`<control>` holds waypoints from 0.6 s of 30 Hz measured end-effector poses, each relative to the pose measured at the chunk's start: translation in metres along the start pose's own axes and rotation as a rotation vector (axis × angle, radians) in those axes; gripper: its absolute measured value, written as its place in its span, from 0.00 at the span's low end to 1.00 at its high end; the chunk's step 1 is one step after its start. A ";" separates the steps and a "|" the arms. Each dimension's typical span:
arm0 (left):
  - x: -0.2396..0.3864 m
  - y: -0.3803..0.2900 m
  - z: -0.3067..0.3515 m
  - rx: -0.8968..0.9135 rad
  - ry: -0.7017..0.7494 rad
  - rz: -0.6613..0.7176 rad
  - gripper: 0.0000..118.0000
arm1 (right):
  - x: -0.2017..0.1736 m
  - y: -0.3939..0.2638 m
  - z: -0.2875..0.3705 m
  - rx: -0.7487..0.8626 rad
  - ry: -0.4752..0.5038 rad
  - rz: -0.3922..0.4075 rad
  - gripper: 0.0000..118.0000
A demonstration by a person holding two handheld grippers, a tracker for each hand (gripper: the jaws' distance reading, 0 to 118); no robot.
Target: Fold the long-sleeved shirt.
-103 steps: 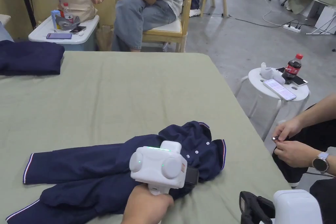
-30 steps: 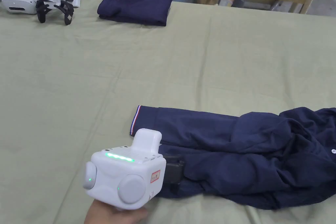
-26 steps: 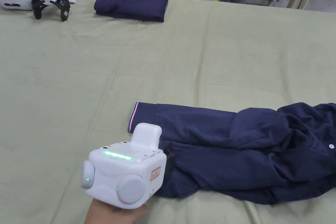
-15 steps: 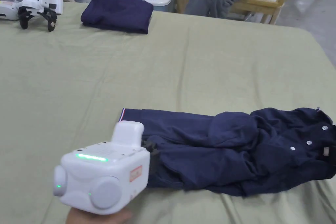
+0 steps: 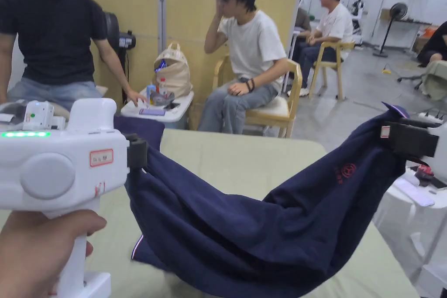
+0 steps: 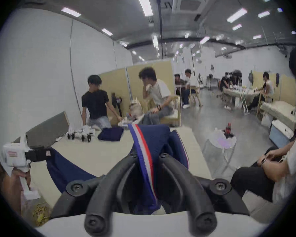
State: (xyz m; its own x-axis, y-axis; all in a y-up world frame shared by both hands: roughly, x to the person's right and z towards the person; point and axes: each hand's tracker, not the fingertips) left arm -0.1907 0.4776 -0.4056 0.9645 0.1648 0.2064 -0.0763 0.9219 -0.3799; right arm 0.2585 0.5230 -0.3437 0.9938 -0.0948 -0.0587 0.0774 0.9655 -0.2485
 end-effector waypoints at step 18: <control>0.066 0.230 0.091 0.282 0.066 -0.126 0.05 | -0.080 0.200 0.026 0.209 -0.134 0.089 0.14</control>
State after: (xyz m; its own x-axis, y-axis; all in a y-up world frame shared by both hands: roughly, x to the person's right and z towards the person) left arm -0.1675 0.7323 -0.3970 0.9845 0.0287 0.1733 -0.0135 0.9960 -0.0880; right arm 0.1970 0.7299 -0.3637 0.9981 0.0121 0.0609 -0.0096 0.9991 -0.0417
